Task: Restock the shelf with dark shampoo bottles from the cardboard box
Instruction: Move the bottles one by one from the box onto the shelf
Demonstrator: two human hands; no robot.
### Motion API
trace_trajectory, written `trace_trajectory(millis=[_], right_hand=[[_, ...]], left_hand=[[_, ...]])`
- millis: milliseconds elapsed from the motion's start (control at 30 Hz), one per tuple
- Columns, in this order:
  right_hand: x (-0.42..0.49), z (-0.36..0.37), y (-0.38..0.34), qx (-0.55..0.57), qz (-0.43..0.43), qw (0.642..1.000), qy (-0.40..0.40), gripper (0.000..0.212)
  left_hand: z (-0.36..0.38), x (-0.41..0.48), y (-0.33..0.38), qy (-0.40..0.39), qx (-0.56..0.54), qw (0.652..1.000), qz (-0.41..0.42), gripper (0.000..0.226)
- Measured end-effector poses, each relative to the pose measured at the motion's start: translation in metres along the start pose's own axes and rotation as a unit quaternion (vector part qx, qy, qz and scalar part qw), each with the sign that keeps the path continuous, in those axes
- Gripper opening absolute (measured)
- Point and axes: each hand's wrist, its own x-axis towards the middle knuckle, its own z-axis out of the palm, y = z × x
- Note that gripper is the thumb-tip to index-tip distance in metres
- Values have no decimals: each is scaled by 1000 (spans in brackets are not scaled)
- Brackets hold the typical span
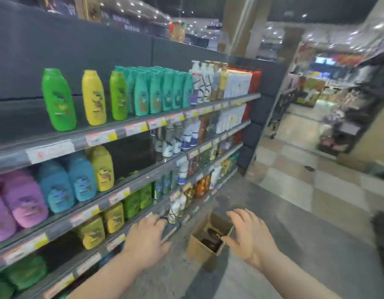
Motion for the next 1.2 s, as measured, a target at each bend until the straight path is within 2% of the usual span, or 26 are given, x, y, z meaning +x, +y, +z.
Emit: trace_trajectory(millis=[200, 433, 667, 833, 1067, 1200], right_hand=[[-37, 22, 112, 0, 105, 994, -36, 64], [-1, 49, 180, 7, 124, 990, -68, 65], [117, 91, 248, -3, 101, 986, -131, 63], [220, 112, 289, -1, 83, 980, -178, 66], [344, 139, 332, -3, 3, 976, -217, 58], [410, 184, 360, -20, -66, 960, -271, 59]], left_hand=[[39, 50, 97, -51, 2, 997, 56, 59], [85, 125, 141, -82, -17, 995, 47, 60], [140, 249, 150, -153, -17, 988, 13, 58], [154, 365, 158, -190, -27, 981, -10, 57], [171, 475, 163, -183, -82, 977, -73, 59], [209, 497, 160, -206, -128, 958, -151, 57]])
